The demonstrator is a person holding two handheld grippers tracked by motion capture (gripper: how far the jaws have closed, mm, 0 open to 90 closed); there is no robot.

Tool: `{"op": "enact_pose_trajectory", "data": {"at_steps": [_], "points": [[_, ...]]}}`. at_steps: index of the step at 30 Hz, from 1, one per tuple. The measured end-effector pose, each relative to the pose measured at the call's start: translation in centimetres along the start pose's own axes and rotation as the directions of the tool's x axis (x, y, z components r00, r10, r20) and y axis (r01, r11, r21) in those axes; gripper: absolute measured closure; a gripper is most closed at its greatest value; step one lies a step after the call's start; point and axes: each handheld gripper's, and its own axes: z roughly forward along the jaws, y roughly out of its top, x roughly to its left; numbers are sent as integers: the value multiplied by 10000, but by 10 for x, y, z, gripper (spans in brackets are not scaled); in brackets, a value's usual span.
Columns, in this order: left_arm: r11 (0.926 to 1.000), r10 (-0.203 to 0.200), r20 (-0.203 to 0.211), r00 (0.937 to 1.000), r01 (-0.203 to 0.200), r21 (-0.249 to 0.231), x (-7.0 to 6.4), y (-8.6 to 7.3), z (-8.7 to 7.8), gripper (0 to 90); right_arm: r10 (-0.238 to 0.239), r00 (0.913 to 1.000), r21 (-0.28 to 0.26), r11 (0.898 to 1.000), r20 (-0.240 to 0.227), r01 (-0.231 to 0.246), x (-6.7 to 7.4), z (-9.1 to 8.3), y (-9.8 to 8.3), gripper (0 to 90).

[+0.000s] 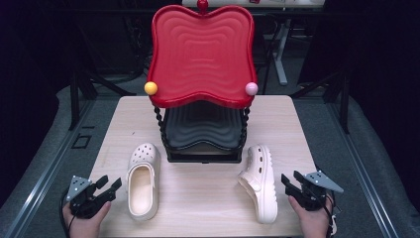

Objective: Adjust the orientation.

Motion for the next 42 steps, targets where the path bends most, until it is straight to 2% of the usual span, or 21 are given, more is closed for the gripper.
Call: {"op": "enact_pose_trajectory", "data": {"at_steps": [7, 10, 16, 19, 23, 24, 25, 26, 27, 29, 30, 33, 35, 36, 38, 42], "points": [[9997, 247, 376, 9990, -248, 26, -8, 1, 4, 503, -100, 9999, 76, 9999, 34, 100, 0, 3, 0, 490], [9997, 237, 499, 9985, -241, 68, -9, 1, 4, 512, -90, 9999, 111, 9999, 45, 89, 0, 3, 1, 490], [9995, 318, 726, 9969, -321, 32, -16, 5, 6, 542, 486, 9986, 155, 9987, 204, -489, -5, 1, 0, 543], [9985, 551, 892, 9945, -552, -20, -21, 11, 10, 541, 638, 9975, 151, 9978, 295, -643, -8, -1, -1, 559], [9961, 812, 919, 9924, -840, 263, -26, 20, 18, 541, 777, 9967, 43, 9970, 248, -778, -9, -2, -1, 561], [9939, 985, 816, 9918, -1022, 419, -30, 24, 24, 540, 752, 9968, 54, 9971, 268, -754, -8, -1, -2, 560], [9939, 985, 816, 9918, -1022, 419, -30, 24, 24, 533, 752, 9968, 54, 9971, 268, -754, -8, -1, -2, 560], [9907, 1196, 701, 9903, -1237, 566, -33, 26, 30, 531, 744, 9970, 102, 9972, 211, -746, -8, 0, -3, 561], [9907, 1196, 701, 9903, -1237, 566, -33, 26, 30, 531, 744, 9970, 102, 9972, 211, -746, -8, 0, -3, 561], [9853, 1544, 510, 9867, -1576, 653, -38, 26, 37, 531, 709, 9974, 70, 9975, 87, -710, -7, 0, -3, 562], [9853, 1544, 510, 9867, -1576, 653, -38, 26, 37, 532, 709, 9974, 70, 9975, 87, -710, -7, 0, -3, 562], [9778, 1940, 254, 9807, -1954, 756, -43, 27, 46, 543, 658, 9978, 44, 9978, 92, -659, -8, -1, -3, 565], [9775, 1958, 237, 9804, -1970, 751, -45, 27, 48, 562, 698, 9975, 49, 9975, 78, -698, -9, 0, -3, 565], [9741, 2101, 16, 9777, -2095, 847, -48, 27, 52, 568, 735, 9973, 54, 9973, 49, -736, -9, 0, -3, 565], [9728, 2164, -83, 9763, -2149, 862, -49, 27, 53, 583, 771, 9970, 66, 9970, 43, -771, -9, 0, -3, 565], [9655, 2483, -360, 9680, -2442, 908, -51, 25, 53, 602, 772, 9970, 98, 9970, -14, -771, -8, 1, -4, 565]]}}
